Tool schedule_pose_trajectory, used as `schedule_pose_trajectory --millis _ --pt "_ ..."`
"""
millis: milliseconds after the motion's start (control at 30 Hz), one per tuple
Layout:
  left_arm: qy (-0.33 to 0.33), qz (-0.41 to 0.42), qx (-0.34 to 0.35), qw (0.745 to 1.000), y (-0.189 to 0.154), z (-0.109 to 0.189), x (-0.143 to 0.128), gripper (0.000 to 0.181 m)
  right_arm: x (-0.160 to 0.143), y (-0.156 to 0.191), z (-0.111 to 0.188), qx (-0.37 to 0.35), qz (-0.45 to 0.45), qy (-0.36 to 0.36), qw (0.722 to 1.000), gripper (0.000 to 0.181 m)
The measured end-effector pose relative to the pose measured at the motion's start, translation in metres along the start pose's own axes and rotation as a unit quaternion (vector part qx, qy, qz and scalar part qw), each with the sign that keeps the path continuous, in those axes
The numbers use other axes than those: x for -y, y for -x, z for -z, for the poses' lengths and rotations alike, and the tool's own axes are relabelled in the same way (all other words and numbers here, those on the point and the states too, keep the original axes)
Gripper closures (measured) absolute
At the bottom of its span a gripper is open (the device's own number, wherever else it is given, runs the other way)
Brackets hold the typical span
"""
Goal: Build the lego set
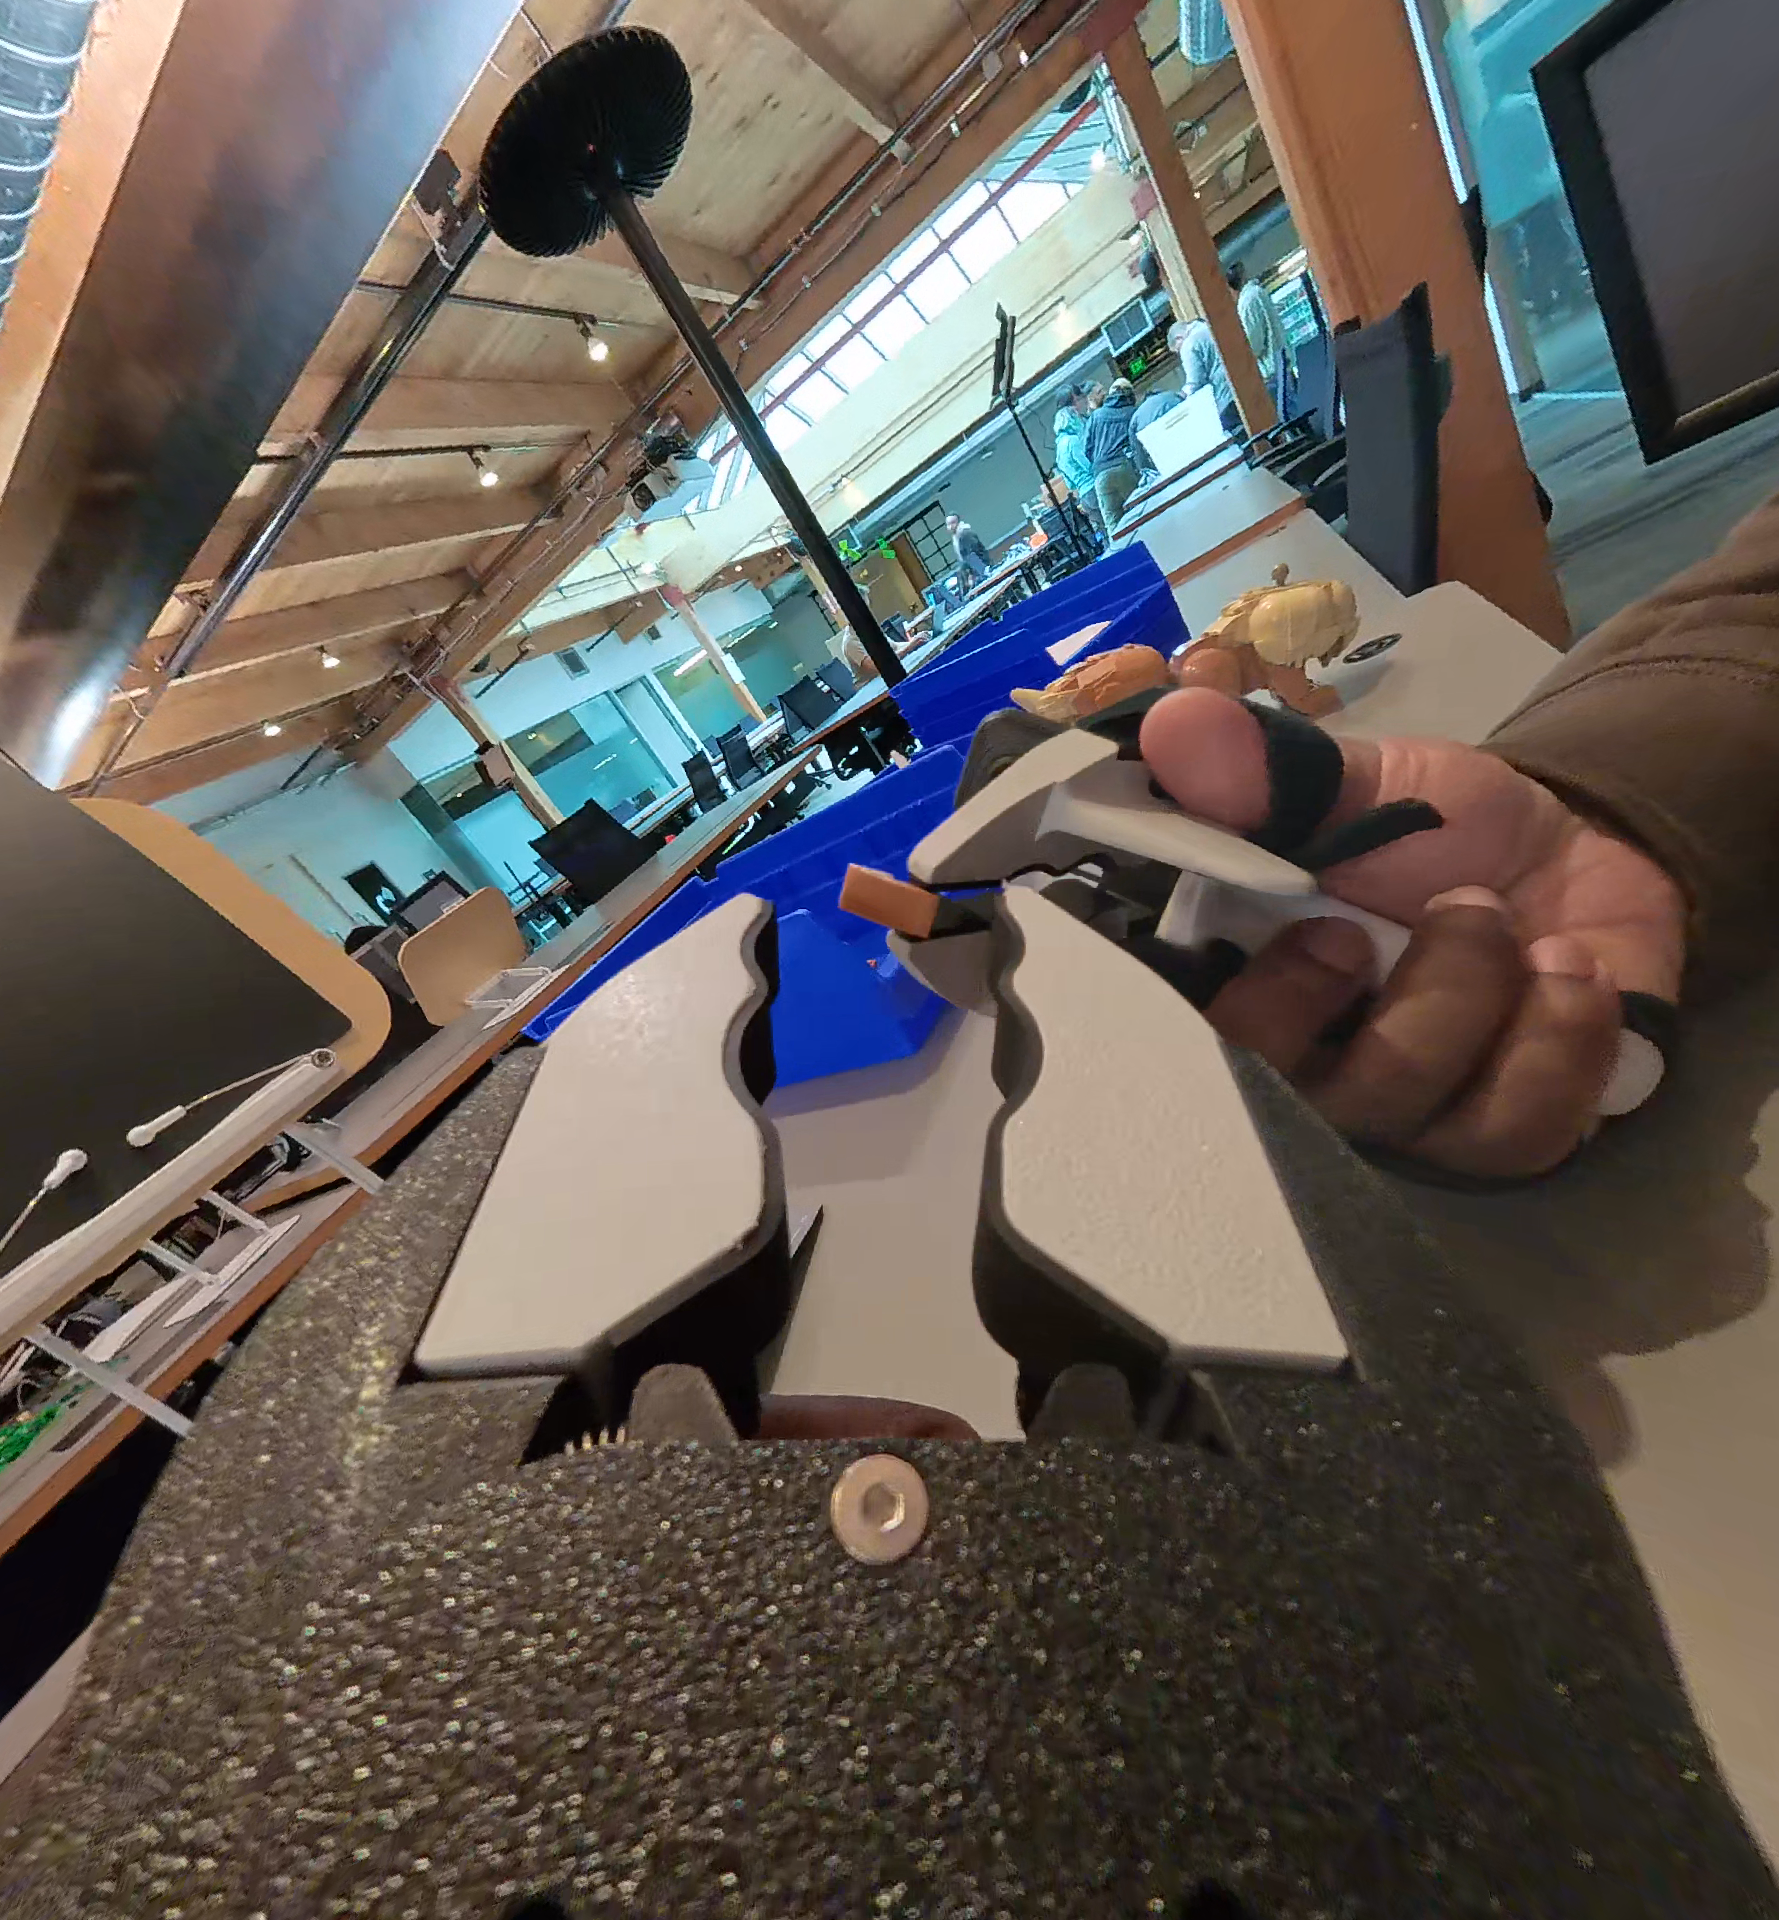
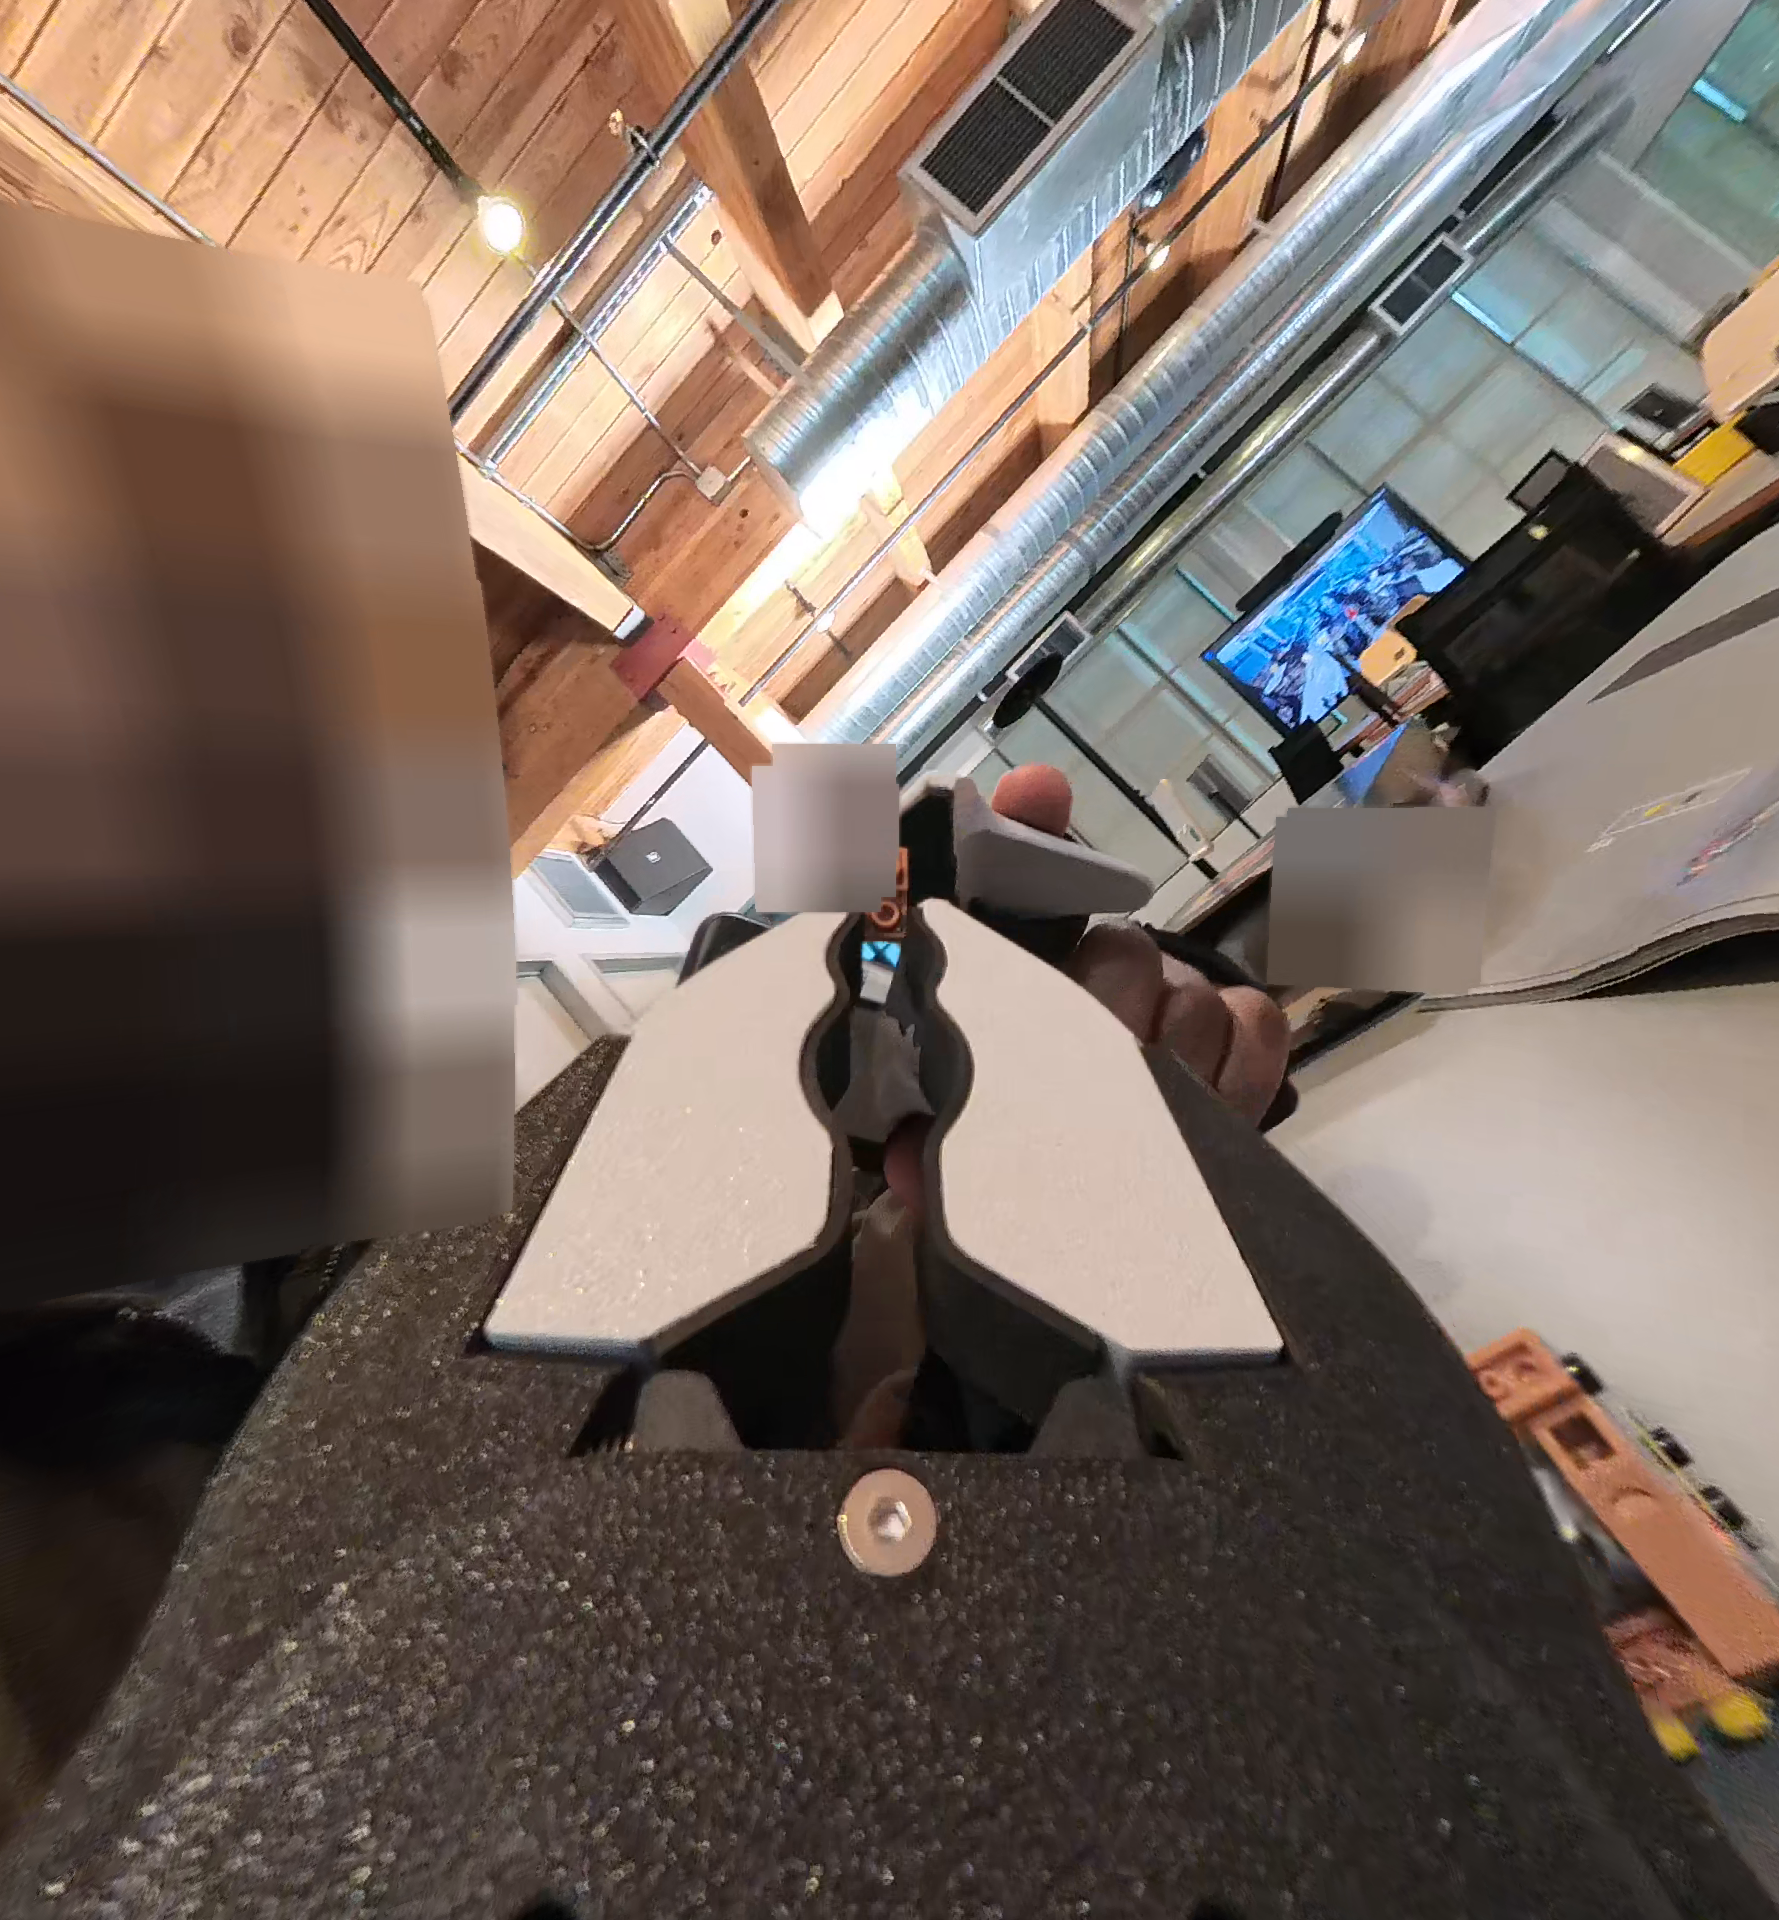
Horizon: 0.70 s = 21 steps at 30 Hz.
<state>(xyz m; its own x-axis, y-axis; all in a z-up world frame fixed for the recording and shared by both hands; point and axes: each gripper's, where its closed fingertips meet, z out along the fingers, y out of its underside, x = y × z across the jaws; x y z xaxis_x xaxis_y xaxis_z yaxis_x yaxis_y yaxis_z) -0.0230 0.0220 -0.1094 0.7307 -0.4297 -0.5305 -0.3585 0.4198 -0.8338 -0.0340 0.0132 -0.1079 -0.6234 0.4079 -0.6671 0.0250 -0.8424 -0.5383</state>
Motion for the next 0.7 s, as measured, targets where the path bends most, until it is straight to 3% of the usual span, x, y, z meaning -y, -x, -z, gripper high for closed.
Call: schedule_pose_trajectory --millis 467,700 --pt "0.007 -0.043 -0.014 0.999 -0.007 0.001 0.000 0.160 -0.009 0.001 0.000 0.002 -0.004 0.025 1.000 0.174" --pt "0.003 -0.022 -0.057 0.998 -0.015 0.003 0.001 0.164 -0.016 0.003 0.003 -0.012 0.025 0.092 0.995 0.173"
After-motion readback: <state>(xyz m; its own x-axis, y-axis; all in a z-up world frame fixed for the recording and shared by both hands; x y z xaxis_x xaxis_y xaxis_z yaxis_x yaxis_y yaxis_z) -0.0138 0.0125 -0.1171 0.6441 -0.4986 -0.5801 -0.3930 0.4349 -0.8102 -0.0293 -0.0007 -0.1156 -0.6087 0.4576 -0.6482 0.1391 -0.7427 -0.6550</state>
